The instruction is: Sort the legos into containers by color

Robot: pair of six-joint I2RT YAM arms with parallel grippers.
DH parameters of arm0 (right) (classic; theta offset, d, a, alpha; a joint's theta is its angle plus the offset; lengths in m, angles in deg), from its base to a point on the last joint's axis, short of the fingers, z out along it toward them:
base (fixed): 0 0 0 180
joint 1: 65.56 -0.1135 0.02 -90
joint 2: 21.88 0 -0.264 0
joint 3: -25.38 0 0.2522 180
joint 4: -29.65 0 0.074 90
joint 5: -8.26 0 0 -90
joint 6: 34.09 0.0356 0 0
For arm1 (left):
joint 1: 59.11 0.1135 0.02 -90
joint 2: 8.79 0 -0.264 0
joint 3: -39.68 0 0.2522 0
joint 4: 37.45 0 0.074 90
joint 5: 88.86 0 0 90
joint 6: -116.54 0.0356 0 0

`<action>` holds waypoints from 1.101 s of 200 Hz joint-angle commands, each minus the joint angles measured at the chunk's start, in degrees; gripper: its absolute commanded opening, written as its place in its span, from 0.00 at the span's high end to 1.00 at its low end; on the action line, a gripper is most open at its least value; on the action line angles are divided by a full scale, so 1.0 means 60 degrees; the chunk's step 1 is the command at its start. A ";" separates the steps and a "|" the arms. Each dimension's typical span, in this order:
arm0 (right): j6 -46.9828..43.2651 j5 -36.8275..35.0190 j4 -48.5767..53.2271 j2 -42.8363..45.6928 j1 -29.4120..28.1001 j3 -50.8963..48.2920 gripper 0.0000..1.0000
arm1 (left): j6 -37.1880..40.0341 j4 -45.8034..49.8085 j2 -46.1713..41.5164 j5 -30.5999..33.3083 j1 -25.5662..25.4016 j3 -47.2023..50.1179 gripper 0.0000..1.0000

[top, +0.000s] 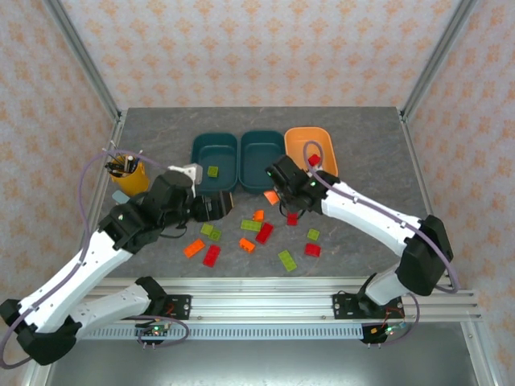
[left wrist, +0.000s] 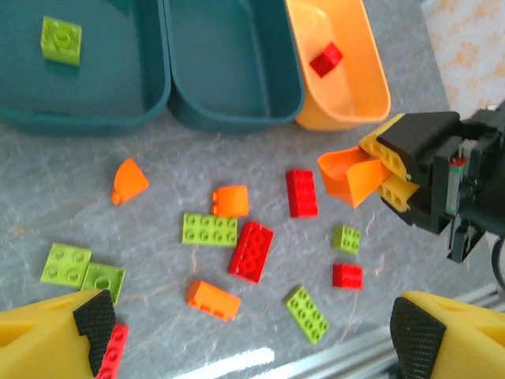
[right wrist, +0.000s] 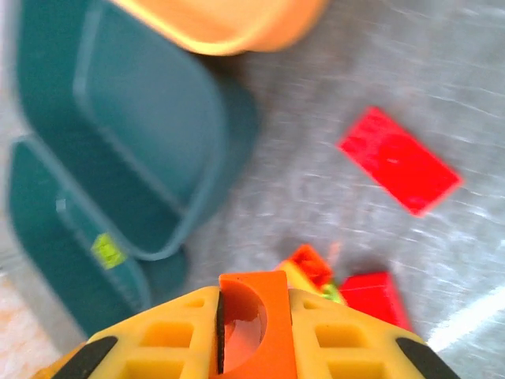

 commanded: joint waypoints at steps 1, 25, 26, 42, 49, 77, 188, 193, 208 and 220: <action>-0.2411 -0.0326 0.0335 -0.1321 0.0254 0.1299 0.84 | -0.0222 0.0157 0.0960 -0.0138 0.0844 -0.0861 0.07; -0.3529 0.0502 0.0261 -0.3137 0.0740 0.2937 0.85 | -0.0259 -0.0151 0.2166 -0.0787 0.1913 -0.1543 0.07; -0.3575 0.0529 0.0259 -0.3210 0.0755 0.3018 0.85 | -0.0250 -0.0164 0.2214 -0.0804 0.1954 -0.1568 0.07; -0.4346 0.0699 0.0586 -0.4403 0.0990 0.4330 0.85 | -0.0036 -0.0336 0.2962 -0.0927 0.2355 -0.2076 0.07; -0.4663 0.0717 0.0878 -0.4956 0.1078 0.5022 0.85 | 0.0067 -0.0441 0.3262 -0.0974 0.2488 -0.2260 0.07; -0.5192 0.1149 0.1628 -0.6836 0.1514 0.6950 0.84 | 0.0306 -0.0889 0.4287 -0.1105 0.2905 -0.2744 0.07; -0.5713 0.2184 0.2300 -0.9257 0.2177 0.9715 0.58 | 0.0647 -0.0881 0.5181 -0.1004 0.3107 -0.2622 0.08; -0.5742 0.2183 0.2280 -0.9161 0.2177 0.9712 0.56 | 0.0653 -0.0814 0.5156 -0.0990 0.3108 -0.2634 0.08; -0.5830 0.2106 0.2264 -0.8805 0.2176 0.9722 0.50 | 0.0653 -0.0581 0.5093 -0.0896 0.3107 -0.2687 0.08; -0.5948 0.2045 0.2275 -0.8432 0.2177 0.9783 0.47 | 0.0653 -0.0317 0.4999 -0.0811 0.3108 -0.2722 0.08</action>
